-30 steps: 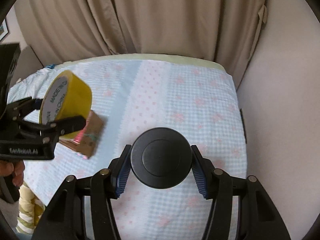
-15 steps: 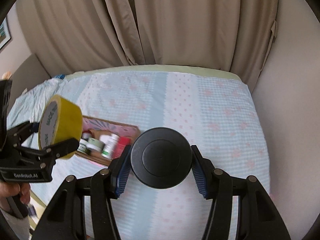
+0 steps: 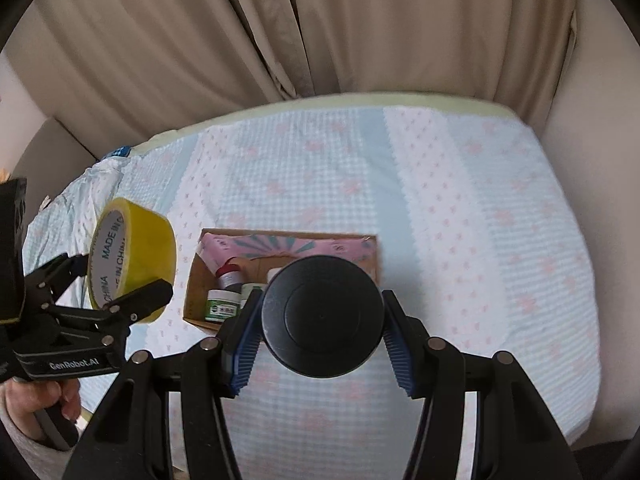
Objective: Organize rigid objects
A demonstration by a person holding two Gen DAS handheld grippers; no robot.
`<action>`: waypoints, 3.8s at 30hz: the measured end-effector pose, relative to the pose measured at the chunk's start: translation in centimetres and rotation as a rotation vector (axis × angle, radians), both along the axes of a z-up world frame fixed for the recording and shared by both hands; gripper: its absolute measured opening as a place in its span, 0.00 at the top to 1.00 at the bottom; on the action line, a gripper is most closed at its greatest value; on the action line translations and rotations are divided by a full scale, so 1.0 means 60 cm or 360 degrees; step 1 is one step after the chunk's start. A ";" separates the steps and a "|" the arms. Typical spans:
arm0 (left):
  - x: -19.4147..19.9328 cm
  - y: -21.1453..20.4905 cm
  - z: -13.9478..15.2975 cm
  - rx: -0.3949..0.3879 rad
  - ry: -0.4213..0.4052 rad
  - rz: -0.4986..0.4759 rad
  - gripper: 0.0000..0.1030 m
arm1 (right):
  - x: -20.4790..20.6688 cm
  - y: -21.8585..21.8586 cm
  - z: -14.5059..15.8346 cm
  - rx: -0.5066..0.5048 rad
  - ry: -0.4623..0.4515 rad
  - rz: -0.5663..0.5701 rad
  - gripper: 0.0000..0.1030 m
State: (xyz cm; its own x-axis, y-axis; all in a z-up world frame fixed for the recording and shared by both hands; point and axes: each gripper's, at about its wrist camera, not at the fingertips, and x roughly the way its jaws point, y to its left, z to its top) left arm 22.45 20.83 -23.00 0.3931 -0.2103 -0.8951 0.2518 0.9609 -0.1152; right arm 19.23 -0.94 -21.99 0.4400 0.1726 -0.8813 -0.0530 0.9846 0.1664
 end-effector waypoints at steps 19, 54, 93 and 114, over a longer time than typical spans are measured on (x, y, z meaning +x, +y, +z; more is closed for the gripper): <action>0.173 -0.013 -0.315 0.0207 0.0610 -0.0175 0.07 | 0.169 0.019 -0.320 0.0154 0.0568 -0.0168 0.49; 0.033 0.019 -0.111 0.0055 0.0280 0.0048 0.00 | 0.057 0.023 -0.150 0.0037 0.0354 -0.0071 0.00; -0.324 -0.187 0.335 -0.0004 -0.0952 0.0407 0.00 | -0.252 -0.225 0.284 -0.0210 -0.0769 -0.0163 0.00; -0.320 -0.209 0.344 0.0036 -0.0976 0.0387 0.00 | -0.252 -0.255 0.286 -0.0178 -0.0800 -0.0198 0.00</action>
State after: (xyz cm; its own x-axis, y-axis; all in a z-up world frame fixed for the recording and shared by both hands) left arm 3.23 8.30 -2.39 0.8670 -0.0348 -0.4971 0.0406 0.9992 0.0009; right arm 4.09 -16.21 -4.83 0.8243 0.0092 -0.5661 0.0192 0.9988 0.0443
